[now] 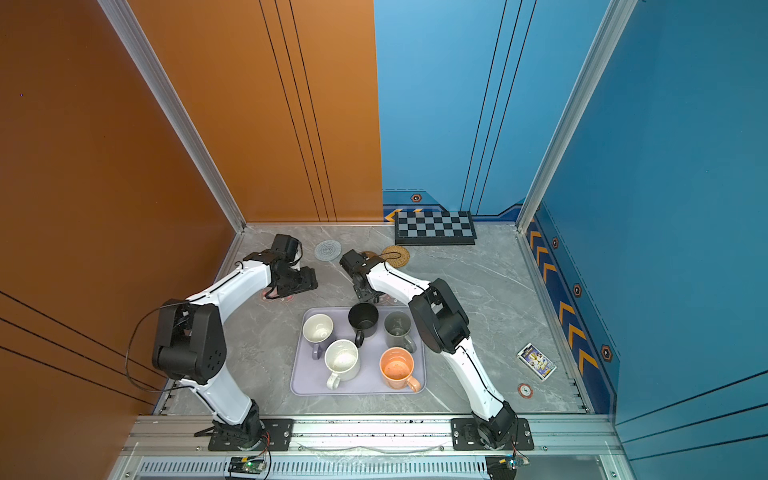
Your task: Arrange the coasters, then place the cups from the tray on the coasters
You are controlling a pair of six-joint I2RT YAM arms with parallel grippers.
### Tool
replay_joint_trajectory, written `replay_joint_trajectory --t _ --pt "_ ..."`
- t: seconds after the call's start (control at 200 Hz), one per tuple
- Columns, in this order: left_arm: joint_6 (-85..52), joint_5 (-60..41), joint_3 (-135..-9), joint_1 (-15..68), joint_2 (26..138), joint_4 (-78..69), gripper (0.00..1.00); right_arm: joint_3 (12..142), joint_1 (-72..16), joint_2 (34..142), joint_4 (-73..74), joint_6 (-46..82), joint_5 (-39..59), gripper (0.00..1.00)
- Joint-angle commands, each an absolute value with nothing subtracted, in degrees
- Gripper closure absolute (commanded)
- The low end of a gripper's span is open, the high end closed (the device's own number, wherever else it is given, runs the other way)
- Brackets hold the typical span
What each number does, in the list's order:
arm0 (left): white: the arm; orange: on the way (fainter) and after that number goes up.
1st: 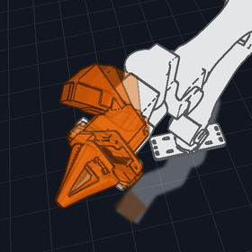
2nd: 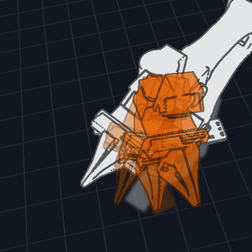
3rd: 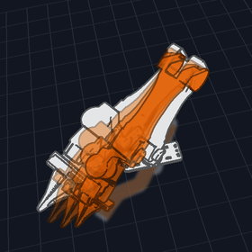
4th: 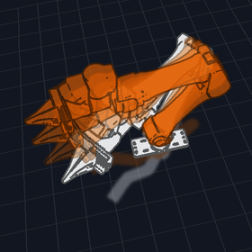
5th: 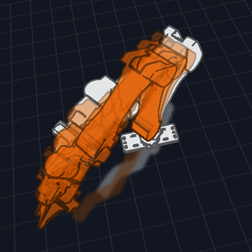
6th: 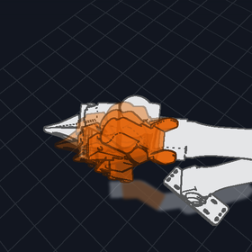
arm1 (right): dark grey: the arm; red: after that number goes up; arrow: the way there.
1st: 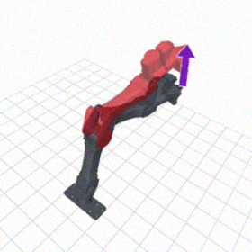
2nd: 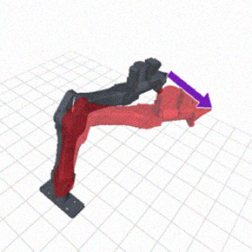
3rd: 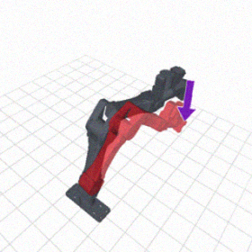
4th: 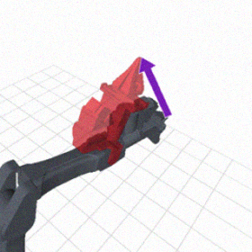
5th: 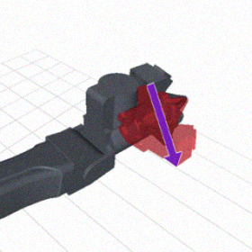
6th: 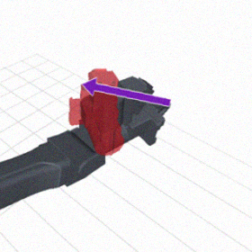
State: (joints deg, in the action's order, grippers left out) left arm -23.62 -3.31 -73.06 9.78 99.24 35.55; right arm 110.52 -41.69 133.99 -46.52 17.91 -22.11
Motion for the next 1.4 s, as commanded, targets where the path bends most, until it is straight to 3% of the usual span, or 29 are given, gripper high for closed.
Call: replay_joint_trajectory --t 0.0,0.355,0.616,0.966,1.392 --pt "-23.64 -3.61 -72.09 9.88 99.15 36.01 0.25 110.01 -40.97 134.52 -49.99 20.11 -23.82 0.06" --pt "-23.53 -3.82 -72.07 10.22 98.55 36.38 0.25 105.73 -40.61 131.17 -50.00 22.93 -22.81 0.08" --pt "-23.83 -4.56 -72.16 10.44 98.72 36.48 0.25 109.54 -38.63 129.11 -48.96 21.57 -20.40 0.07" --pt "-23.12 -3.29 -73.66 10.37 98.91 38.33 0.25 115.40 -37.90 131.99 -46.61 19.00 -16.66 0.07" --pt "-21.89 -1.12 -75.48 10.36 99.58 41.26 0.25 117.42 -35.95 135.81 -44.10 20.44 -18.82 0.07"
